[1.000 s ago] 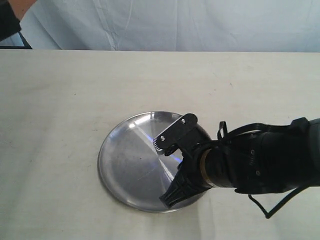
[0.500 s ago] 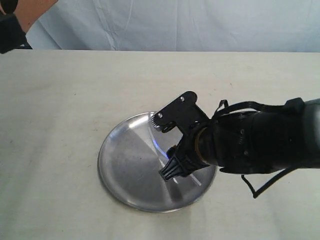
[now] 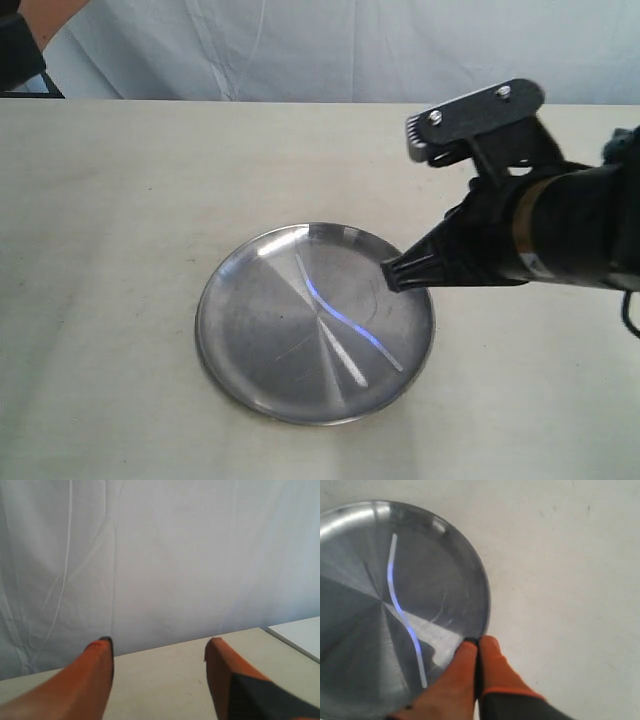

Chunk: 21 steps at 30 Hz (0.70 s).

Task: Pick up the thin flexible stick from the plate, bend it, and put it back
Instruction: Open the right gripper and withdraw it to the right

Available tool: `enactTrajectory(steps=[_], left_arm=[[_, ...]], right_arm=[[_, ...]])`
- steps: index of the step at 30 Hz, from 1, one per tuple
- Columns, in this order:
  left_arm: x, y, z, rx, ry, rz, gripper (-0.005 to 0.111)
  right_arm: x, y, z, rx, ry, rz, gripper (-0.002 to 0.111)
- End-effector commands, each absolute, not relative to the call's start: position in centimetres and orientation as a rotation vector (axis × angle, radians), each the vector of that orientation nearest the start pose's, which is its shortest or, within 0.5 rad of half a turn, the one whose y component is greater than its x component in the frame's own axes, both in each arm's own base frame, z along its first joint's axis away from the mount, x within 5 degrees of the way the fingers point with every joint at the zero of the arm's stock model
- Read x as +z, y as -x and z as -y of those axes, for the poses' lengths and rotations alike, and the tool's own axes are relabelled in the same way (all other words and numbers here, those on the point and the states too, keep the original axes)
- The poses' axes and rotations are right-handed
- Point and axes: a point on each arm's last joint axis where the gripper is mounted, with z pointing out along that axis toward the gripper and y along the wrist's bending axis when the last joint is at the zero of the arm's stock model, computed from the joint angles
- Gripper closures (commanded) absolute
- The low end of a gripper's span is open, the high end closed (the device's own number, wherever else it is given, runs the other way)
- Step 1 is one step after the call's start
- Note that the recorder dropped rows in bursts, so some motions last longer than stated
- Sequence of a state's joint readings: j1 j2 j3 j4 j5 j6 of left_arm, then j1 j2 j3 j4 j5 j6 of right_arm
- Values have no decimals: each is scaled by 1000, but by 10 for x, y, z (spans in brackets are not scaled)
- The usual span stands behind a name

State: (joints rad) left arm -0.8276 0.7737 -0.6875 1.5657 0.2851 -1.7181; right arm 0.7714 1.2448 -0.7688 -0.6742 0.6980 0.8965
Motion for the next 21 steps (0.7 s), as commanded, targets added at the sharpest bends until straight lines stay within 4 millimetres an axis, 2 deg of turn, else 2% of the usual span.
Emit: enactTrajectory(steps=[1, 5, 11, 13, 16, 19, 21], left_arm=[[370, -128, 101, -543, -303, -1567, 53], [369, -128, 101, -544, -302, -1568, 53], [369, -128, 101, -544, -302, -1568, 53], [369, -128, 101, -544, -302, -1568, 53], [369, -128, 101, -544, -302, -1568, 53], [369, -128, 101, -544, -302, -1568, 53], [369, -128, 101, -544, -302, -1568, 53]], right_arm=[[287, -178, -122, 55, 285, -2333, 109], [300, -171, -115, 97, 263, -2286, 109], [305, -168, -113, 119, 255, -2267, 109], [313, -161, -107, 158, 226, -2242, 109], [322, -137, -83, 258, 127, -2203, 109], [308, -114, -50, 394, -109, -2152, 109], [289, -101, -27, 423, -275, -2044, 109]])
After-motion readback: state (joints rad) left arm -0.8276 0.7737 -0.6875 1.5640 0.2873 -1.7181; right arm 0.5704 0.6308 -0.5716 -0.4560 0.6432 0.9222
